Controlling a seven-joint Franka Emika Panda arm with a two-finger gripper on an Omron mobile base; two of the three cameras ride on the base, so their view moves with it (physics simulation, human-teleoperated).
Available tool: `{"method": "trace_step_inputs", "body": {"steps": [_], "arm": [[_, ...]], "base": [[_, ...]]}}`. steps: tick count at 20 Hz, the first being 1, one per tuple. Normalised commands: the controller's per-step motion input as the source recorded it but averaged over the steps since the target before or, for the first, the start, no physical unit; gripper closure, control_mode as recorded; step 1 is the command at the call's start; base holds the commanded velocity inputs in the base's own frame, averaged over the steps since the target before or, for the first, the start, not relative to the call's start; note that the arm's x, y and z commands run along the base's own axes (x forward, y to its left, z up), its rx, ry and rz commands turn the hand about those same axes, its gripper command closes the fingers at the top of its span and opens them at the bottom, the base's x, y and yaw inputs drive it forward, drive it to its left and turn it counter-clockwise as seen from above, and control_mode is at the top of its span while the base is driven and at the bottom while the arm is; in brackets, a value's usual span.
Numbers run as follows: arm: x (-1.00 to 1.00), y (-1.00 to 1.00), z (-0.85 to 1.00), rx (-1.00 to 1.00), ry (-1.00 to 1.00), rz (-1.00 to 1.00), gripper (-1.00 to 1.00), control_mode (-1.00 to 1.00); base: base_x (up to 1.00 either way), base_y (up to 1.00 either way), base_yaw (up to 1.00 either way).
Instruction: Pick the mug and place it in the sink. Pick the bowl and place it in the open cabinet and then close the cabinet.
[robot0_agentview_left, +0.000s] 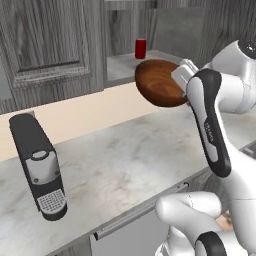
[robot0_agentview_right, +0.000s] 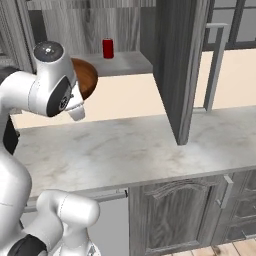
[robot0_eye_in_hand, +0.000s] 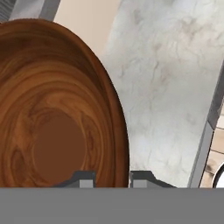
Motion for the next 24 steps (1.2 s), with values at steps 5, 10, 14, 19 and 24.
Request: {"method": "trace_step_inputs", "body": {"steps": [5, 10, 14, 19, 24], "arm": [[0.31, 0.01, 0.12, -0.02, -0.11, 0.03, 1.00, -1.00], [0.43, 0.05, 0.19, 0.00, -0.05, 0.03, 1.00, -1.00], [0.35, 0.04, 0.16, 0.00, -0.06, 0.03, 1.00, -1.00], [0.42, 0.04, 0.16, 0.00, -0.05, 0.04, 1.00, -1.00], [0.41, 0.11, 0.10, 0.00, -0.01, 0.05, 1.00, -1.00]], "base": [[0.00, 0.00, 0.00], [0.00, 0.00, 0.00], [0.00, 0.00, 0.00], [0.00, 0.00, 0.00], [0.00, 0.00, 0.00]]}}
